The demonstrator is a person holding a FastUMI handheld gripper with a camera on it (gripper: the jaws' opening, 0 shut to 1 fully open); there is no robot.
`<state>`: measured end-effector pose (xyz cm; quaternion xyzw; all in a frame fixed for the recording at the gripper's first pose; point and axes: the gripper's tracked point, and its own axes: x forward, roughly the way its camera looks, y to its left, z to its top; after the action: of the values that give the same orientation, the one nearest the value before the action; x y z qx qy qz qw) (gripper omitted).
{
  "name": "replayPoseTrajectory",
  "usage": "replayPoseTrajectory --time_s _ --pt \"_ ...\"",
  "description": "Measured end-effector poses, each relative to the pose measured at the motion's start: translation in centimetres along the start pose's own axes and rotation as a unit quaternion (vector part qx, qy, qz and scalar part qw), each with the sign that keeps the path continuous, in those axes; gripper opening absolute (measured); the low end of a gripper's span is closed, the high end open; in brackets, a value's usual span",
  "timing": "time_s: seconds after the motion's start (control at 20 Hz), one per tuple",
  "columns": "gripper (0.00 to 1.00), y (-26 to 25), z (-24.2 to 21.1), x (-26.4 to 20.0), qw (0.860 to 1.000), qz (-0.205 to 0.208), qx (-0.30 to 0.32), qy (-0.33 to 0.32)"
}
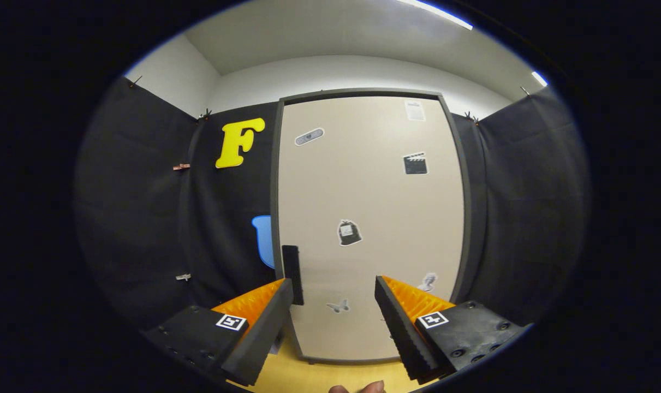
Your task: Open the shoe cabinet door, grab the shoes and put them into the shoe cabinet, then close the shoe cabinet door.
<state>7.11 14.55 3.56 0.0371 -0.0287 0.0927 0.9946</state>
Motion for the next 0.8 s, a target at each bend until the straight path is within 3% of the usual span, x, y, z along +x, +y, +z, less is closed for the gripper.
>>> replayPoseTrajectory --time_s 0.45,0.5,0.55,0.7,0.75,0.8 --pt "0.97 3.9 -4.8 10.3 1.000 -0.011 -0.002 0.020" --pt "0.93 3.9 -5.4 11.3 1.000 -0.017 -0.006 0.021" --pt "0.79 3.9 -6.1 12.4 0.999 -0.021 -0.010 0.024" --pt "0.71 3.9 -7.4 14.7 0.999 -0.032 -0.008 0.030" --pt "0.57 3.8 -7.8 14.8 0.999 -0.041 -0.005 0.035" --pt "0.55 4.0 -7.3 15.0 0.999 -0.048 -0.010 0.016"
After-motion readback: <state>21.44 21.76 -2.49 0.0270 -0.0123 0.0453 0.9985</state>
